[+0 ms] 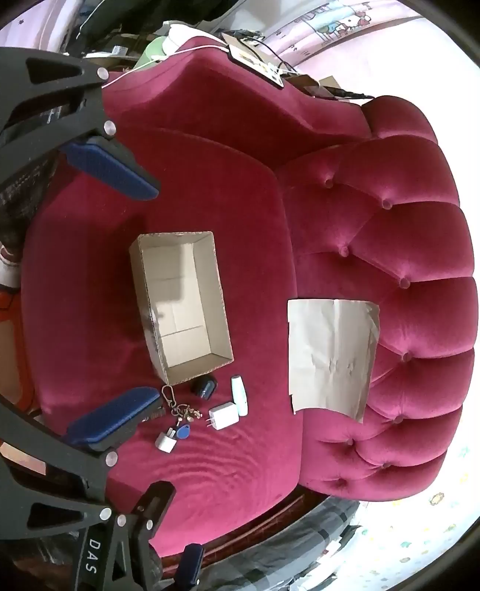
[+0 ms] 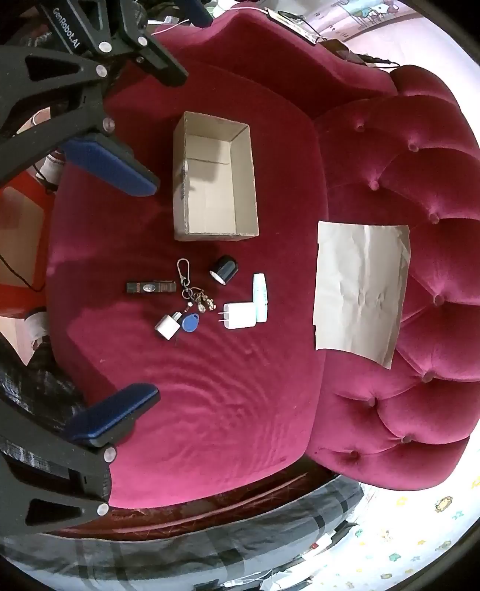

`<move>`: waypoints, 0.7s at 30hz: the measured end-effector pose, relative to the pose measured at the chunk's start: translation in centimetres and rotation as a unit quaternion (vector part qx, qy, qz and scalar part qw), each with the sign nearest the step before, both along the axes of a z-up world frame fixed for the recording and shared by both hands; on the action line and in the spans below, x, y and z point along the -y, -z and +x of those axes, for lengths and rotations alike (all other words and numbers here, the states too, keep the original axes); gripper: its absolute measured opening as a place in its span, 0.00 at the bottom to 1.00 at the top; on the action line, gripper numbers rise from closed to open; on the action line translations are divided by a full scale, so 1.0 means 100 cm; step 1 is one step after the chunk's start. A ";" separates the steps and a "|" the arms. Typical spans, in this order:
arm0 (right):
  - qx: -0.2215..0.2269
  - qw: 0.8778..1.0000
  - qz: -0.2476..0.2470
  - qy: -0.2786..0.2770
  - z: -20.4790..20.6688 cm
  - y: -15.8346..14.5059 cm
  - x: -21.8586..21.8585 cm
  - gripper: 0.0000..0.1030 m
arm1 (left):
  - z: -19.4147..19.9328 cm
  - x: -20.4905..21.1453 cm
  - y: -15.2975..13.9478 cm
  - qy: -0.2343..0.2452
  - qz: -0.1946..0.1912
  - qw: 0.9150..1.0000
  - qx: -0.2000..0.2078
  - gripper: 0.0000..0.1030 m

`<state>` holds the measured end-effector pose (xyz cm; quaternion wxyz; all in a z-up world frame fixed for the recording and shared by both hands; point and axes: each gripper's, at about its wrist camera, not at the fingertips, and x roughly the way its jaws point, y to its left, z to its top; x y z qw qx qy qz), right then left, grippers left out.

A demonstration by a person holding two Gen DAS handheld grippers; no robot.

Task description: Organize rigid objects

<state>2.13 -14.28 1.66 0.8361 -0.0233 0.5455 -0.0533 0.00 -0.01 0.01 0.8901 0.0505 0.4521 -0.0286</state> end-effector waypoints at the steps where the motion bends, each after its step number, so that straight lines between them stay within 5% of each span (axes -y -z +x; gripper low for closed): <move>1: 0.009 1.000 0.004 -0.001 -0.001 0.000 0.000 1.00 | 0.000 0.000 0.000 0.002 -0.005 1.000 0.000 1.00; 21: 0.013 1.000 0.009 -0.004 -0.004 -0.004 -0.002 1.00 | 0.000 -0.002 -0.008 -0.001 0.003 1.000 0.004 1.00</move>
